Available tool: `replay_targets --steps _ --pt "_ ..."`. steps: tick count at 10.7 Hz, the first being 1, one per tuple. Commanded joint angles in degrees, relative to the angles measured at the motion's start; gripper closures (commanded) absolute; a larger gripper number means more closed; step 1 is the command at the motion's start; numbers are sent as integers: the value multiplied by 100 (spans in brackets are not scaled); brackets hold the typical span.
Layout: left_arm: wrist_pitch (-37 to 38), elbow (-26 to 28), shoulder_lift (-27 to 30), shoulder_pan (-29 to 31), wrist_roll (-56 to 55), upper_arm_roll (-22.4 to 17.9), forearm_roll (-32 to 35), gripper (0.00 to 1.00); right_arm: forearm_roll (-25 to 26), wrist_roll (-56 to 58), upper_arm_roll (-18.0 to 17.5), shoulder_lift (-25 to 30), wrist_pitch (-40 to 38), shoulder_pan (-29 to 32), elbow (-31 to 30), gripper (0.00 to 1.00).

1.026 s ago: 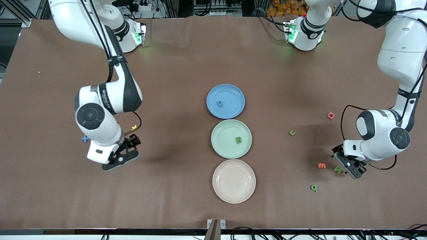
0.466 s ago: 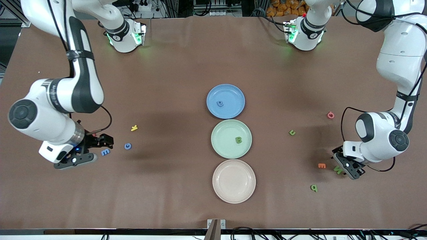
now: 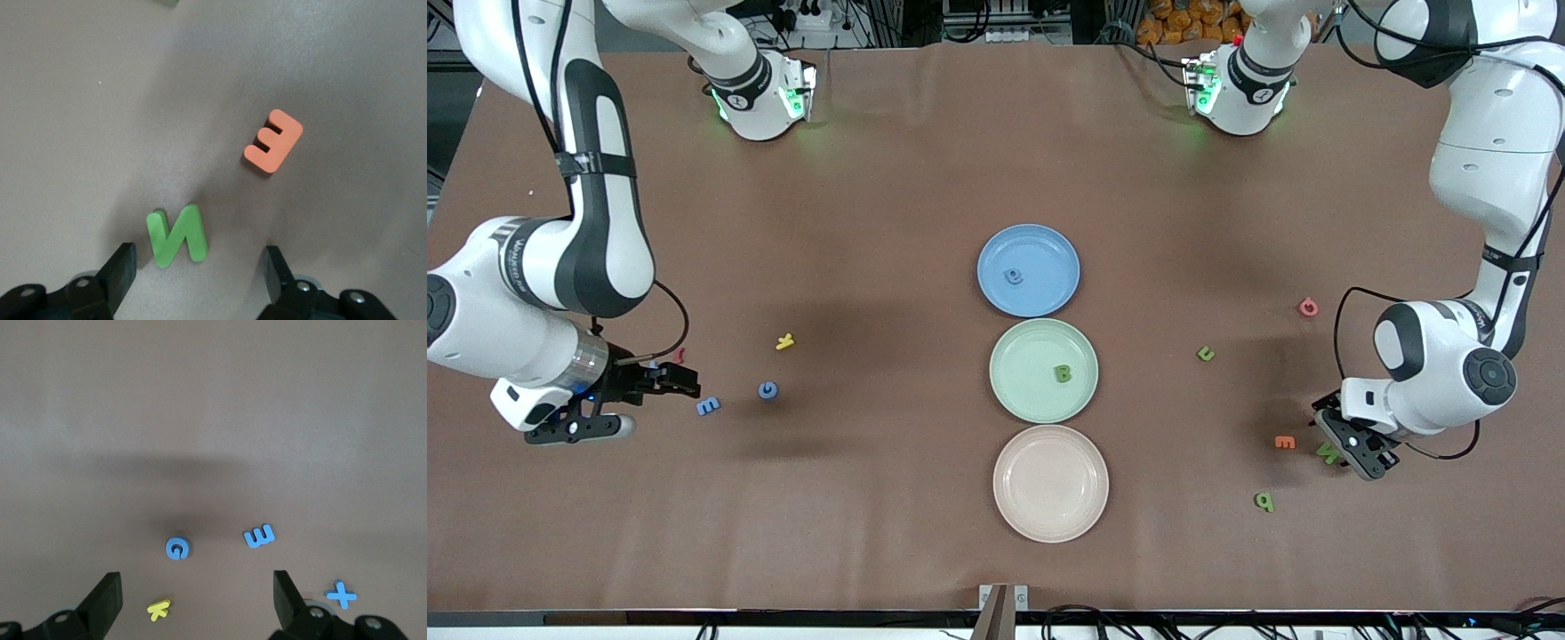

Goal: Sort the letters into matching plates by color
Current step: 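Move the right gripper to the blue G while the left gripper reaches green N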

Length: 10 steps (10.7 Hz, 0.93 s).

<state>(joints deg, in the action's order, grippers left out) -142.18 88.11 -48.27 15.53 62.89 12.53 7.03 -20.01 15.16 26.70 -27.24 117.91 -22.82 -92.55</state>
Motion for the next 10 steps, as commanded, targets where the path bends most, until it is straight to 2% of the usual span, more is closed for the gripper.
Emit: replay_targets --steps 1,3,5,7,9,10 --pt "-47 -180 -147 56 162 57 -87 35 -135 -127 -16 -17 144 14 -140 0" --pt "-47 -180 -147 56 145 57 -149 46 -144 -565 -24 -149 196 -47 -149 0" --pt "-47 -180 -147 38 136 57 -325 62 -135 -620 -138 -299 713 -135 -367 0" --pt "-47 -180 -104 3 14 57 -343 99 -135 -620 -305 -290 1171 -135 -745 0" --pt "-47 -172 -60 -23 -408 66 -308 100 -135 -628 -446 -299 1329 -135 -939 0" --pt "-38 -172 -7 -23 -435 92 -334 100 -144 -628 -507 -299 1644 -135 -1167 0"
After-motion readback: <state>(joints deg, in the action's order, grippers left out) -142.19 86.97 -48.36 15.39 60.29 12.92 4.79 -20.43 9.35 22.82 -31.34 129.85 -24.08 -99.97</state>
